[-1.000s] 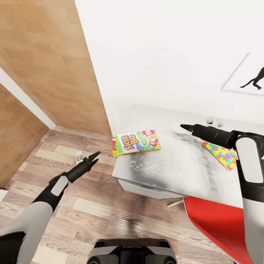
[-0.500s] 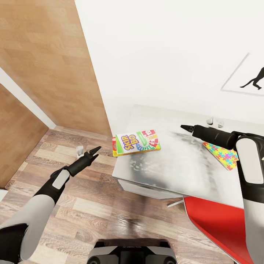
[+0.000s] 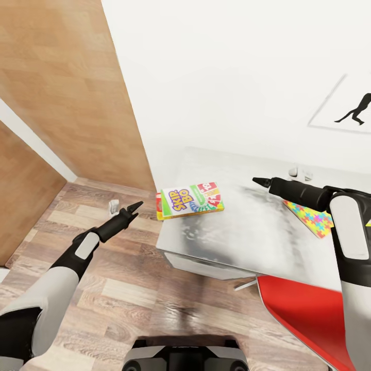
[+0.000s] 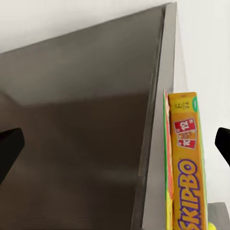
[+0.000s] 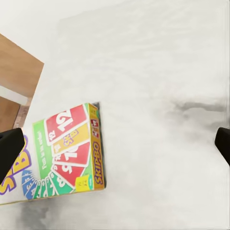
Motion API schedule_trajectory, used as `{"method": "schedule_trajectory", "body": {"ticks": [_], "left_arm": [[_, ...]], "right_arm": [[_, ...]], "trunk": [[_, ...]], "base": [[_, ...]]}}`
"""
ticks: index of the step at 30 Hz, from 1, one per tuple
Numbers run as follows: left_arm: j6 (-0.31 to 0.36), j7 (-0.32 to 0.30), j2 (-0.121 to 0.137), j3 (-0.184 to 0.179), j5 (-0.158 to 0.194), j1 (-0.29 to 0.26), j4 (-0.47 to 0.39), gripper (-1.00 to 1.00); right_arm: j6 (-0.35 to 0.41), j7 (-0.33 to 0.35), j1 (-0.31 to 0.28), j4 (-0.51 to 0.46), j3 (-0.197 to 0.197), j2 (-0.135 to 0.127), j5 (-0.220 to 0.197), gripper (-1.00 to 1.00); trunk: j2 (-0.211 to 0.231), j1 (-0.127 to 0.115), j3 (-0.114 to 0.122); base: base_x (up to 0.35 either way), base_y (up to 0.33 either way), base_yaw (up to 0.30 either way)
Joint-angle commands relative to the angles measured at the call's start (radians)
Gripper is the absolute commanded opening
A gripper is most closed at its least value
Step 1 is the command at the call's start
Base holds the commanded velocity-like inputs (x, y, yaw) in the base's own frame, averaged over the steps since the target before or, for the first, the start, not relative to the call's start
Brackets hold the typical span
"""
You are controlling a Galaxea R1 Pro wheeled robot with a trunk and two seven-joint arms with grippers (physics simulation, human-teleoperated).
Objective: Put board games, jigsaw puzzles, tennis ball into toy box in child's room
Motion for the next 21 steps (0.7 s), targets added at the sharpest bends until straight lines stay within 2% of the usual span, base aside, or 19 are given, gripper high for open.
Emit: {"method": "schedule_trajectory", "body": {"ticks": [1,13,21], "left_arm": [[0.008,0.000,0.000,0.002,0.006,-0.001,0.000,1.00],[0.008,0.007,-0.002,0.002,0.005,-0.004,0.001,1.00],[0.008,0.008,-0.007,0.002,0.004,-0.005,0.001,1.00]], "right_arm": [[0.004,-0.010,-0.001,-0.001,0.000,0.000,-0.010,1.00],[0.004,-0.010,0.000,-0.001,-0.001,0.001,-0.010,1.00],[0.004,-0.010,0.000,-0.001,-0.003,0.001,-0.010,1.00]], "trunk": [[-0.002,0.001,-0.001],[-0.002,0.001,-0.001],[-0.002,0.001,-0.001]], "base": [[0.000,0.000,-0.173],[0.000,0.000,-0.219],[0.000,0.000,-0.085]]}}
